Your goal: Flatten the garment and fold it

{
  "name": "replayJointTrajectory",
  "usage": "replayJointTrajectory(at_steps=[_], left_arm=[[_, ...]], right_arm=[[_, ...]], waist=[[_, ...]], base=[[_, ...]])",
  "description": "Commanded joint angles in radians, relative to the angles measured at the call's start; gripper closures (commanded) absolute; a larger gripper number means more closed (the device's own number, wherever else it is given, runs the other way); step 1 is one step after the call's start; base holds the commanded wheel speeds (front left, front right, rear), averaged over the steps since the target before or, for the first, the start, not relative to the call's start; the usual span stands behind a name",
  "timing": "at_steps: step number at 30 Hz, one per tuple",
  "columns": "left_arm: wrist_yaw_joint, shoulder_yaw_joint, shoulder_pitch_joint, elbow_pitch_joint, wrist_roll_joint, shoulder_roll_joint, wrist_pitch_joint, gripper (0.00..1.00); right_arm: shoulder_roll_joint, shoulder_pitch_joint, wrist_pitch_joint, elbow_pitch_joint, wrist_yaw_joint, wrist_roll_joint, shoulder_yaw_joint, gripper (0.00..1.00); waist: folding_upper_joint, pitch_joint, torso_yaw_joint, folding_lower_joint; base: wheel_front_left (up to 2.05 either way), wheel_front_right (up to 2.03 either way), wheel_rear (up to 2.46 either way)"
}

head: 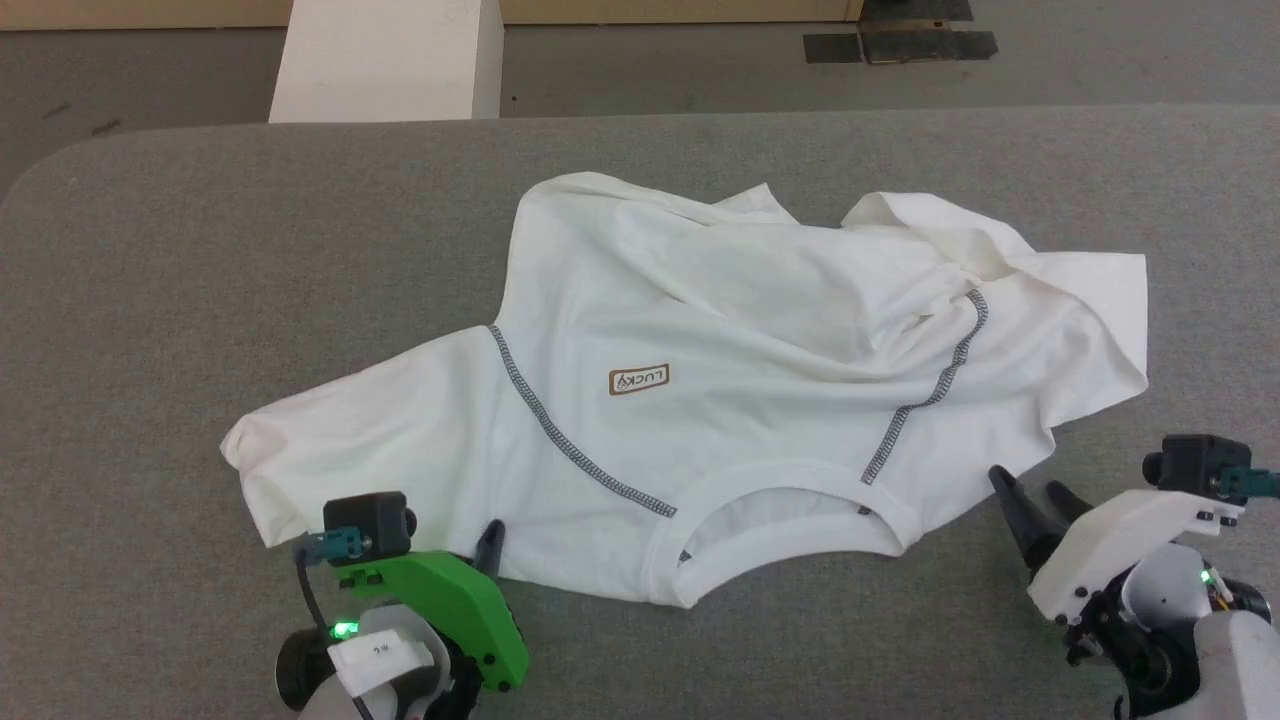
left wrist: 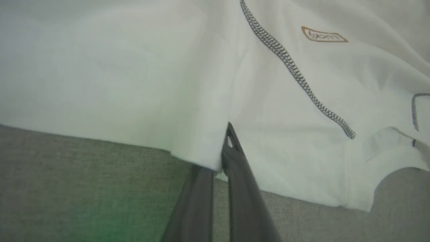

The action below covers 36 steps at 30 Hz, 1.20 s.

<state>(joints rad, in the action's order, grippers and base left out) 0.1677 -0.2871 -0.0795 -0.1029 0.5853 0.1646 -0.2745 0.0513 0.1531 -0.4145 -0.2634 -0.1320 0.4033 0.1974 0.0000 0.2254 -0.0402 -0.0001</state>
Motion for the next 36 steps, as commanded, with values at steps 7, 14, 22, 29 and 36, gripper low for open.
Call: replayJointTrajectory(at_steps=[7,14,22,29,36], left_arm=[[-0.004,-0.001,-0.010,-0.002,0.006,0.004,0.008,1.00],[-0.014,0.014,-0.011,0.019,0.014,0.006,0.050,1.00],[-0.097,0.063,-0.043,0.187,0.124,0.020,0.044,1.00],[-0.115,0.098,-0.247,0.403,0.153,0.125,-0.118,1.00],[-0.088,0.120,-0.609,0.367,0.109,0.161,-0.208,1.00]], right_arm=[[-0.001,0.082,-0.115,-0.082,0.001,-0.049,0.002,0.67],[-0.001,0.086,-0.061,-0.045,0.001,-0.026,-0.023,1.00],[-0.001,0.018,-0.081,0.203,0.001,-0.039,-0.021,1.00],[0.075,0.107,-0.271,0.568,0.001,-0.155,-0.022,1.00],[0.234,0.440,-0.372,0.568,0.001,-0.165,-0.109,1.00]], waist=[[0.0000,0.017,0.013,0.0001],[0.0000,-0.004,0.004,0.0001],[0.0000,-0.064,-0.006,0.0001],[0.0000,-0.046,-0.028,0.0001],[0.0000,0.107,-0.063,0.0001]], base=[[0.00,0.00,0.00],[0.00,0.00,0.00],[0.00,0.00,0.00],[0.00,0.00,0.00],[0.00,0.00,0.00]])
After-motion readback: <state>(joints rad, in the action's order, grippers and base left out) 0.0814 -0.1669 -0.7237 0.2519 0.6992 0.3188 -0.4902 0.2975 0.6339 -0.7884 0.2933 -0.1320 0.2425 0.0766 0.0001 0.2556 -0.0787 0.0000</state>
